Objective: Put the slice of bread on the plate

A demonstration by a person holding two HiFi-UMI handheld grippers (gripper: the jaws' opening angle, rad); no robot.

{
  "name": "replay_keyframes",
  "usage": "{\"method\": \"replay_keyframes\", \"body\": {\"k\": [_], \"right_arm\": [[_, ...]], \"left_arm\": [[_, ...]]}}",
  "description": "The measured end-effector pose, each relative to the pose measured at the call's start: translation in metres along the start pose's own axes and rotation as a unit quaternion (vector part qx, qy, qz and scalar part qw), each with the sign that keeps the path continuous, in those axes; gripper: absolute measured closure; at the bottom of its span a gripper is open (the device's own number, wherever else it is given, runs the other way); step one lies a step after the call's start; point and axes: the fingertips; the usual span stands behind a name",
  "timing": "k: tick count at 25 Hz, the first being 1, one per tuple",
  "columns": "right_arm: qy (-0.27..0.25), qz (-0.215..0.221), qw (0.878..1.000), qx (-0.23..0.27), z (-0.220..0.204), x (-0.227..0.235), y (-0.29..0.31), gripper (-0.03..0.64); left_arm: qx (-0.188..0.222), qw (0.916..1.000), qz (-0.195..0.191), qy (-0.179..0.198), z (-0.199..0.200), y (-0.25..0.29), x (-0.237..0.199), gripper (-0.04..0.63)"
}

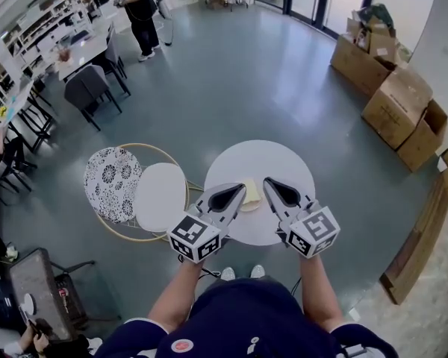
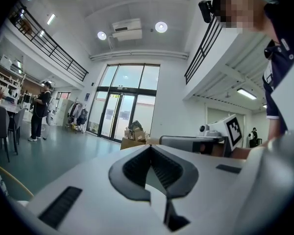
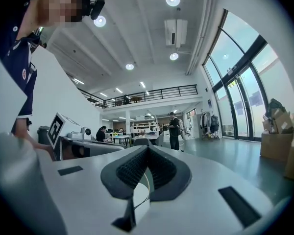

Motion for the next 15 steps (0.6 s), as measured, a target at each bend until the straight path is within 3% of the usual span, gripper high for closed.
{"method": "replay_keyframes", "body": {"k": [15], "right_arm": [[0.002,-0.004,1.0,0.017,0.017,0.002,-0.018,0.612]], "left_arm": [[0.001,0.9999,-0.011,0.008,0.014,0.006,0.023,0.588]]}}
Point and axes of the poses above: the fingertips, and each gripper's own axes: y forward along the fingers, x to its right, z out of its top, and after that the axes turned 8 degrees about -y, right-handed
